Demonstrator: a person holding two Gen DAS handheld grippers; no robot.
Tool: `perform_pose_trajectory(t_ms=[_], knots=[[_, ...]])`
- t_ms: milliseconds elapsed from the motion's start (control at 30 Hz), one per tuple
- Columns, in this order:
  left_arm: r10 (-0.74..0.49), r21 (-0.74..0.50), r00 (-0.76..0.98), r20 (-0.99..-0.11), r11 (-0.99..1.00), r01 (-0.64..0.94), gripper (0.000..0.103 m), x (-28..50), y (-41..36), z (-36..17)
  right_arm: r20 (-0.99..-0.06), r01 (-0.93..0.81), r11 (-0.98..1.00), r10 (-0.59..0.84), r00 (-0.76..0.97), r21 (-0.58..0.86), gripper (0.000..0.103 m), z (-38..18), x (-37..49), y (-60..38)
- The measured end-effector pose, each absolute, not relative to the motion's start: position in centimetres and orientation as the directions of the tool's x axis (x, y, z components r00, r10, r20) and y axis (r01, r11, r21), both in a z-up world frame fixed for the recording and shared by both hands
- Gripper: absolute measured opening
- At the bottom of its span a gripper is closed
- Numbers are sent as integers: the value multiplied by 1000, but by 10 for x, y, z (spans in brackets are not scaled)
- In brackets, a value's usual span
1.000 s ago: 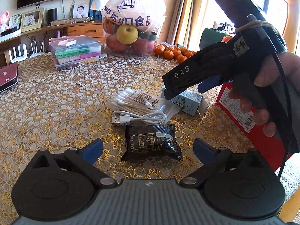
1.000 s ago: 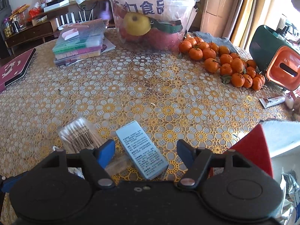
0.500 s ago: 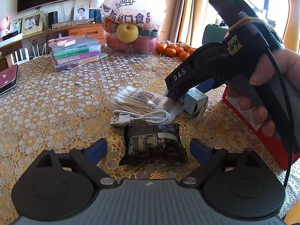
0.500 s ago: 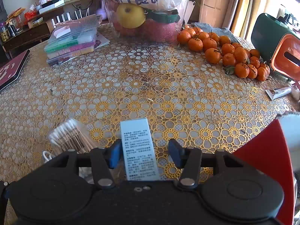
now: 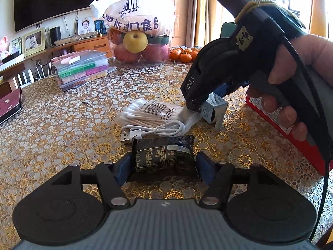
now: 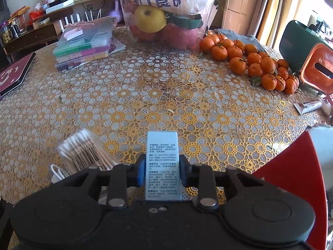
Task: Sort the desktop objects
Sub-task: 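Grasp the black snack packet with the left gripper while the right grasps the light-blue box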
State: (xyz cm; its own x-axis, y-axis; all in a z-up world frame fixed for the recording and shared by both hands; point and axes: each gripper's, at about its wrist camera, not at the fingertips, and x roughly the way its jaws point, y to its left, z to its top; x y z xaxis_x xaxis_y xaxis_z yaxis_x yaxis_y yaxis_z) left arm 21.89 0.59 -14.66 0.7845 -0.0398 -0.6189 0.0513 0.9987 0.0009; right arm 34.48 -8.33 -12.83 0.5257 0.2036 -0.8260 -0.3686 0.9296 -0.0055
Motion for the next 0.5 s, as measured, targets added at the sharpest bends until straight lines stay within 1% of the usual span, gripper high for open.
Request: perform_pose_trajectory(t_ms=[133,200,267,500], knots=[[-44,-4,784,-619,999,53,63,220,8,-146,-827,-358,934,196,527,-7,30,-127,343,-87],[-44,-12,784,-619,999,46,60,220,9,-146,-829,-353,936,192,526,-7,30,-126,342,-90],[-46,-20,785,-617,999,43,59,219,11,-146,-832,-344,939,185,524,-8,30,-124,340,-92],[-70,-58,783,-618,997,44,54,213,10,-142,-833,-343,939,197,518,9,30,-114,328,-98]])
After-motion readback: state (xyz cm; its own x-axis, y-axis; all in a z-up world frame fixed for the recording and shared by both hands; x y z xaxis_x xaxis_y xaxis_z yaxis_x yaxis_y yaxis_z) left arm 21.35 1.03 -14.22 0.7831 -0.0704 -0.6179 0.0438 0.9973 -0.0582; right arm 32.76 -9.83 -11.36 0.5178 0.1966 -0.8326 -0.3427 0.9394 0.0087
